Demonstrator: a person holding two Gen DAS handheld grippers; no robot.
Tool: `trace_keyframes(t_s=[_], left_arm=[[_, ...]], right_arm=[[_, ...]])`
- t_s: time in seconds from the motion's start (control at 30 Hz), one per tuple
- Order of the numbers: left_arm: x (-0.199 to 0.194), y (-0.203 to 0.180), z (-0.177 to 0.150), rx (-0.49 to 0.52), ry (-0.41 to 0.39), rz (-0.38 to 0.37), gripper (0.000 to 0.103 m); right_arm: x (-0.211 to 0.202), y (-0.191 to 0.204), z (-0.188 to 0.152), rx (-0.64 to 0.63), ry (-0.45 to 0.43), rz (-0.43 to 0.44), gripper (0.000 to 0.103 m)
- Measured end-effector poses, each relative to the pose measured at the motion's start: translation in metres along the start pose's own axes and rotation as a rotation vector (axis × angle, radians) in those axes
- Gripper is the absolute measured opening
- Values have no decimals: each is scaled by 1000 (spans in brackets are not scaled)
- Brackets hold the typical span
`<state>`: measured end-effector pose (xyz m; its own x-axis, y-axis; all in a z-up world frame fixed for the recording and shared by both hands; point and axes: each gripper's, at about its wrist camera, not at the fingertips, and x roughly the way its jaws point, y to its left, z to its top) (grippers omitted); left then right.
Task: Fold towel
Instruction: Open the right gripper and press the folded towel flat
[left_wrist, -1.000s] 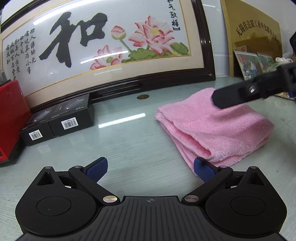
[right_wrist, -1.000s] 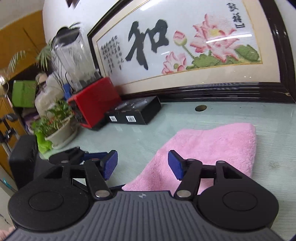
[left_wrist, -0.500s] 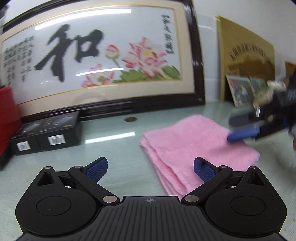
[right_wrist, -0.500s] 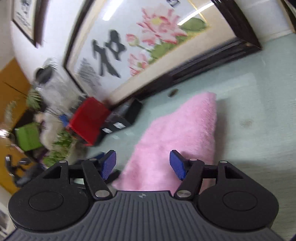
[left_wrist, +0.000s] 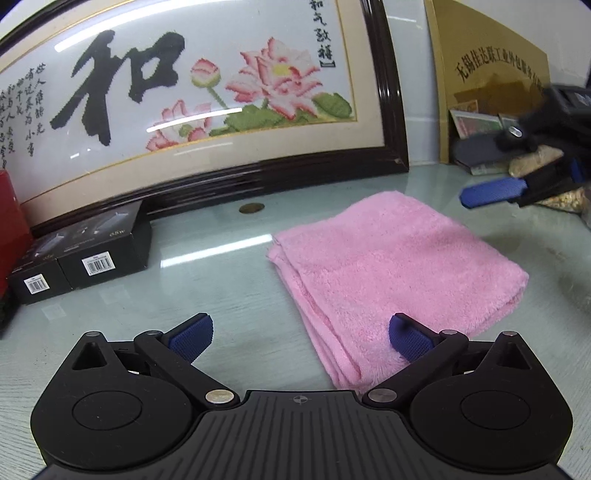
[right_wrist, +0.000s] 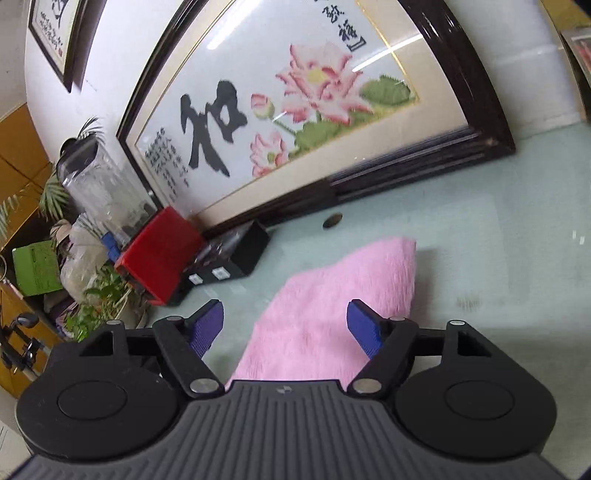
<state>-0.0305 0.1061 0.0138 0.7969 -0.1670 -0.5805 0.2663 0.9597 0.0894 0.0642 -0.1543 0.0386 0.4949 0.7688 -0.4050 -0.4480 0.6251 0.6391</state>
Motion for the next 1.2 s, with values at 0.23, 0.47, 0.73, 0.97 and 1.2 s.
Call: trace_keyframes(t_s=[0.23, 0.47, 0.73, 0.97, 1.2], left_arm=[[4, -2, -1, 20, 14, 21, 103], [3, 5, -2, -18, 9, 20, 103], [-3, 30, 0, -153, -10, 70, 103], [-4, 59, -2, -308, -5, 127, 103], [-13, 71, -3, -376, -31, 124, 103]], right_arm=[[44, -31, -3, 52, 90, -110, 77], [11, 2, -14, -88, 20, -117, 79], [5, 54, -65, -461, 85, -266, 79], [7, 78, -85, -566, 73, -302, 79], [29, 109, -108, -679, 87, -373, 78]])
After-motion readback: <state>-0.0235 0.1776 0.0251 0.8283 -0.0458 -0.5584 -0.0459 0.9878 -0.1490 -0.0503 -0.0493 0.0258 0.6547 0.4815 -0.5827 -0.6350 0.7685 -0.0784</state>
